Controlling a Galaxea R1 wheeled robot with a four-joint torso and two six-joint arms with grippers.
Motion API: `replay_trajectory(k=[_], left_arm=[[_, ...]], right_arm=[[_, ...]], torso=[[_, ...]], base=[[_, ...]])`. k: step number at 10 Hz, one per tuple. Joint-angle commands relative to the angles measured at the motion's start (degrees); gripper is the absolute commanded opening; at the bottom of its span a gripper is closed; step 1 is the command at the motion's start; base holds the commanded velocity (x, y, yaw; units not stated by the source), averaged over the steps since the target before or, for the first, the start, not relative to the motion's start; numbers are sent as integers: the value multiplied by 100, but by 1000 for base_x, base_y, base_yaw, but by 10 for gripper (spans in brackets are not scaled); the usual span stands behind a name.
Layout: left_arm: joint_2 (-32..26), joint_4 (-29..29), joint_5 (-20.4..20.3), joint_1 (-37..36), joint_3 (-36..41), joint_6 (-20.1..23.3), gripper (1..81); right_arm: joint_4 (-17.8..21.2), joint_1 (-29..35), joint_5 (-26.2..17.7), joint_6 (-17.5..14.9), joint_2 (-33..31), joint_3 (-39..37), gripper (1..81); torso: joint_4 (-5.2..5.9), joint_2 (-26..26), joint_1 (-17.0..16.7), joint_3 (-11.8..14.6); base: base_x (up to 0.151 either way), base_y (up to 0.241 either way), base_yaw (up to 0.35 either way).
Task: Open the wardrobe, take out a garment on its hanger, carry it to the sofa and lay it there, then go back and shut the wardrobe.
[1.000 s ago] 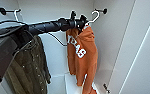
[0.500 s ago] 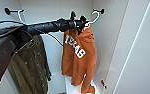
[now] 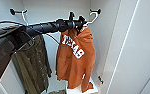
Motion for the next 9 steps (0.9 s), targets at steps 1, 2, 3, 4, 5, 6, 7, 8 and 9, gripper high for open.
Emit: replay_trajectory(k=[1, 2, 3, 4, 5, 6, 7, 8, 9], left_arm=[[7, 299, -296, -1246, -4, 173, 10], [-11, 307, -304, -1246, 32, 164, 10], [-28, 299, -305, -1246, 58, 164, 10], [-46, 299, -313, -1229, 76, 164, 10], [-64, 299, -339, -1220, 84, 164, 10], [-64, 299, -349, -1211, 84, 156, 10], [-64, 290, -357, -1211, 84, 155, 10], [-81, 290, -357, -1202, 93, 164, 10], [-125, 299, -366, -1176, 128, 155, 10]], right_arm=[[46, 176, -339, -8, 46, 43, 811], [46, 176, -339, -8, 45, 43, 811], [37, 176, -339, -8, 45, 43, 811], [37, 168, -339, -8, 45, 43, 811], [37, 167, -339, -8, 45, 43, 811], [46, 167, -339, -8, 45, 43, 811], [37, 176, -339, -8, 45, 44, 811], [45, 176, -339, -8, 45, 43, 811], [37, 175, -339, -8, 45, 43, 811]], torso=[[0, 0, 0, 0], [0, 0, 0, 0], [0, 0, 0, 0], [0, 0, -2, 0], [0, 0, -2, 0], [0, 0, -2, 0], [0, 0, -2, 0], [0, 0, 0, 0], [0, 0, -2, 0]], base=[[-127, 0, 0], [-135, 0, 0], [-141, 0, 0], [-144, 0, 0], [-144, 0, 0], [-145, 0, 0], [-145, 0, 0], [-145, 0, 0], [-145, 0, 0]])
